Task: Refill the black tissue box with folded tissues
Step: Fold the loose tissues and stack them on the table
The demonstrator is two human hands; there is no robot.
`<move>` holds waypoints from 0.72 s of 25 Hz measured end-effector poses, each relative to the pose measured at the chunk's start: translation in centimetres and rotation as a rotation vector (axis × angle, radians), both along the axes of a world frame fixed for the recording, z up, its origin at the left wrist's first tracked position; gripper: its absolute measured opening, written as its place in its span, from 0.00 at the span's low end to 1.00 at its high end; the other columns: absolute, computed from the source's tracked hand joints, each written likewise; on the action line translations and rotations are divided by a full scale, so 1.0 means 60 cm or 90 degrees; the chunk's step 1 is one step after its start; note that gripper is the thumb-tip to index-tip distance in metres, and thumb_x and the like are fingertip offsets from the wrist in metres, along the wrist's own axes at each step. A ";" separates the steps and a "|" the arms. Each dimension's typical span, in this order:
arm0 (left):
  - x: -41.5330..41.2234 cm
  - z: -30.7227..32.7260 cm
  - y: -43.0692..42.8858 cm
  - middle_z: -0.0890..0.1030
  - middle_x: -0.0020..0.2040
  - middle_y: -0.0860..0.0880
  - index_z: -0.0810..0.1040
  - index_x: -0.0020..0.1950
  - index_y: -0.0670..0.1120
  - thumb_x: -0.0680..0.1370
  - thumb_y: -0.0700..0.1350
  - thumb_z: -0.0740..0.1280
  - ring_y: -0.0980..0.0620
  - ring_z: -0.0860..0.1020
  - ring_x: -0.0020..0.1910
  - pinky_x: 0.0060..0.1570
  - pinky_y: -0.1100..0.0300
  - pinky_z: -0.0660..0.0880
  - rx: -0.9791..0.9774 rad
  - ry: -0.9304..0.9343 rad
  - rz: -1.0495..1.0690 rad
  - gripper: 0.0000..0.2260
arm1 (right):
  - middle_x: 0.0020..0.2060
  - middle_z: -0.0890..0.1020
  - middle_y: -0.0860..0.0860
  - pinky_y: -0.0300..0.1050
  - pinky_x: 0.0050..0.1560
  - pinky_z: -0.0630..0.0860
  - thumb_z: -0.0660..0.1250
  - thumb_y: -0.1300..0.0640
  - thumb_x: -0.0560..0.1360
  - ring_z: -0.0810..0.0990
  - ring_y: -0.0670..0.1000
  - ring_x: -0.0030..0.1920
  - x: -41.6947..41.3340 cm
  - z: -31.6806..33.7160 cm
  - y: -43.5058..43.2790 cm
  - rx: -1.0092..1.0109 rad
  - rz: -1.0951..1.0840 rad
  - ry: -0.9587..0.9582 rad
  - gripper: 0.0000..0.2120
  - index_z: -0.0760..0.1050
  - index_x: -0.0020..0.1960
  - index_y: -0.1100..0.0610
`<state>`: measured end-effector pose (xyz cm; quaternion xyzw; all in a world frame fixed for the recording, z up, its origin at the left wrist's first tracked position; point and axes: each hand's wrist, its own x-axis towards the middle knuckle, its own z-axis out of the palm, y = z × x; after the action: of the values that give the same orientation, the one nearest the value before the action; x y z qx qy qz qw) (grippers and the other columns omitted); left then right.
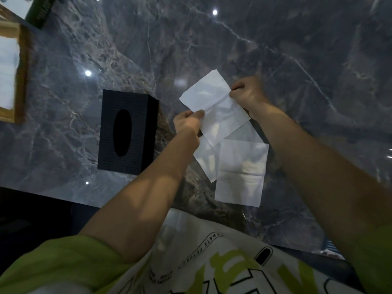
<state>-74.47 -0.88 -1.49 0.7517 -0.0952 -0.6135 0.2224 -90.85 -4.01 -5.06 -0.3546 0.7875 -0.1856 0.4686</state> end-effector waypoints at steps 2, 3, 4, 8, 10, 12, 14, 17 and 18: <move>0.008 0.000 0.002 0.83 0.50 0.39 0.77 0.46 0.40 0.76 0.37 0.70 0.43 0.81 0.42 0.44 0.49 0.83 -0.018 0.013 -0.023 0.03 | 0.53 0.80 0.71 0.65 0.52 0.79 0.67 0.69 0.72 0.80 0.68 0.54 -0.002 0.006 0.010 0.007 -0.024 -0.044 0.11 0.78 0.52 0.74; 0.011 0.002 0.003 0.83 0.50 0.40 0.78 0.48 0.40 0.76 0.38 0.70 0.42 0.82 0.43 0.44 0.48 0.83 -0.029 0.019 -0.034 0.03 | 0.53 0.81 0.70 0.63 0.53 0.79 0.69 0.67 0.72 0.81 0.67 0.53 -0.003 0.010 0.015 0.007 -0.050 -0.073 0.11 0.79 0.51 0.73; 0.014 0.005 0.003 0.83 0.50 0.39 0.78 0.51 0.39 0.77 0.38 0.69 0.41 0.82 0.45 0.44 0.47 0.82 -0.038 0.026 -0.048 0.05 | 0.52 0.82 0.68 0.58 0.52 0.80 0.70 0.66 0.72 0.83 0.63 0.51 -0.003 0.017 0.019 0.010 -0.081 -0.105 0.09 0.80 0.51 0.70; 0.029 0.022 0.006 0.83 0.52 0.40 0.78 0.55 0.41 0.77 0.40 0.69 0.41 0.83 0.49 0.46 0.44 0.82 -0.105 0.056 -0.125 0.08 | 0.52 0.84 0.61 0.48 0.46 0.81 0.70 0.62 0.75 0.83 0.57 0.47 -0.013 0.038 0.033 0.075 -0.145 -0.235 0.08 0.80 0.52 0.63; 0.039 0.034 0.007 0.82 0.49 0.44 0.78 0.55 0.43 0.78 0.40 0.68 0.46 0.83 0.46 0.40 0.52 0.82 -0.138 0.088 -0.163 0.07 | 0.49 0.85 0.58 0.50 0.51 0.81 0.70 0.60 0.75 0.83 0.57 0.49 -0.017 0.050 0.043 0.121 -0.139 -0.291 0.06 0.81 0.51 0.61; 0.052 0.047 0.008 0.83 0.48 0.48 0.78 0.57 0.44 0.78 0.39 0.67 0.52 0.83 0.42 0.37 0.58 0.80 -0.161 0.119 -0.183 0.08 | 0.44 0.85 0.54 0.46 0.46 0.81 0.71 0.59 0.74 0.83 0.53 0.45 -0.015 0.060 0.056 0.131 -0.135 -0.339 0.04 0.81 0.48 0.59; 0.065 0.057 0.009 0.83 0.47 0.48 0.78 0.59 0.43 0.78 0.38 0.67 0.53 0.83 0.40 0.37 0.59 0.80 -0.173 0.136 -0.182 0.10 | 0.39 0.86 0.50 0.42 0.39 0.80 0.72 0.59 0.74 0.84 0.50 0.41 -0.009 0.067 0.069 0.120 -0.143 -0.379 0.03 0.81 0.47 0.57; 0.088 0.073 0.020 0.83 0.47 0.48 0.77 0.59 0.41 0.78 0.37 0.67 0.53 0.83 0.41 0.37 0.59 0.80 -0.201 0.128 -0.203 0.11 | 0.41 0.87 0.49 0.41 0.39 0.81 0.71 0.59 0.75 0.86 0.49 0.42 0.011 0.080 0.095 0.061 -0.137 -0.417 0.06 0.81 0.51 0.56; 0.095 0.077 0.024 0.82 0.48 0.48 0.76 0.59 0.41 0.78 0.37 0.67 0.52 0.82 0.42 0.38 0.59 0.81 -0.209 0.124 -0.208 0.10 | 0.42 0.87 0.49 0.41 0.41 0.80 0.70 0.59 0.75 0.85 0.49 0.43 0.018 0.083 0.103 0.038 -0.130 -0.422 0.06 0.81 0.52 0.55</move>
<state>-68.76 0.55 3.15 0.6176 -0.2920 -0.6871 0.2473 -89.76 2.15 -0.06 -0.1808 0.6292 -0.3132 0.6880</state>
